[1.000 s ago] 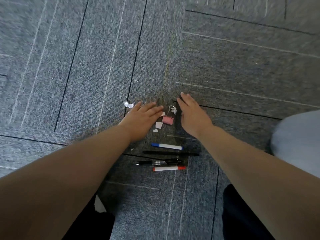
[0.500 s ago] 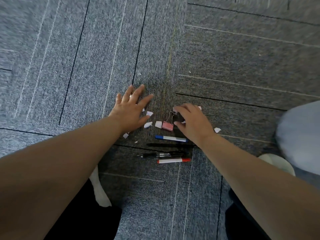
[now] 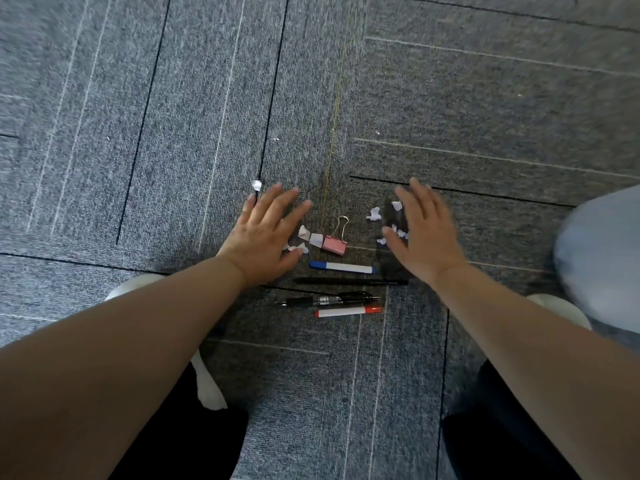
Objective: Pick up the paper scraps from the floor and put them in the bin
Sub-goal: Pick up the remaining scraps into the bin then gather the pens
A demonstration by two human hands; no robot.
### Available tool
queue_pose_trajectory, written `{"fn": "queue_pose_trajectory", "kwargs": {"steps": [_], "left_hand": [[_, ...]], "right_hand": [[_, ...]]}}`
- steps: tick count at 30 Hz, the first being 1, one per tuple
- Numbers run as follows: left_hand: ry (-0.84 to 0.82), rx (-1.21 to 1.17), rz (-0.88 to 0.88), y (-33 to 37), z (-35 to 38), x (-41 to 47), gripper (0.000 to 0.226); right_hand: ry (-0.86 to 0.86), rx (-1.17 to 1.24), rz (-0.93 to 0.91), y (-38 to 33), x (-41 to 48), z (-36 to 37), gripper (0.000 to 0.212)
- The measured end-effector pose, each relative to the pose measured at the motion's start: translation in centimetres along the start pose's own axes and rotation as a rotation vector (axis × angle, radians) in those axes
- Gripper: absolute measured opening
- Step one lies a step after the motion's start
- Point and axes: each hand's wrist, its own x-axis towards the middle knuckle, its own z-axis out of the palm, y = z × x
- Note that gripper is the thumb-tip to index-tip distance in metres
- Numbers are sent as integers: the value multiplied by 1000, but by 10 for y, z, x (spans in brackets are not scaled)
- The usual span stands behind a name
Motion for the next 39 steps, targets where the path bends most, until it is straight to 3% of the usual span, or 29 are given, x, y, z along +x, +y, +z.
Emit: {"fn": "queue_pose_trajectory", "kwargs": {"steps": [3,5,10,13,17,20,23,30,34,39], "left_hand": [[-98,12,92,13,2,11,63],[-103,-17,67,20,4,7,56],[77,-46,15,15,6,-12,35],[121,-76,-107,8,1,-12,30],[2,-60,-214,-2,3,-4,74],[-103,-27,-239,-5,9,6,91],[-122,-76,-249,0,7,17,92],[-3,-41,-80,17,11,-1,56],[110,-11,-41,17,17,-2,35],[39,-67,-39,22,17,4,29]], "right_hand": [[-135,-69,-127,-11,2,11,60],[-70,-39,-205,-15,-4,16,49],[150,-10,-304,3,-24,19,19],[226,-56,-172,18,-27,16,37],[105,-10,144,27,-33,22,88],[22,-7,183,16,-39,38,94],[59,43,106,-2,-31,38,82],[253,-22,-64,0,-21,31,43],[225,-45,-157,4,-21,35,34],[231,6,-296,11,-18,36,20]]}}
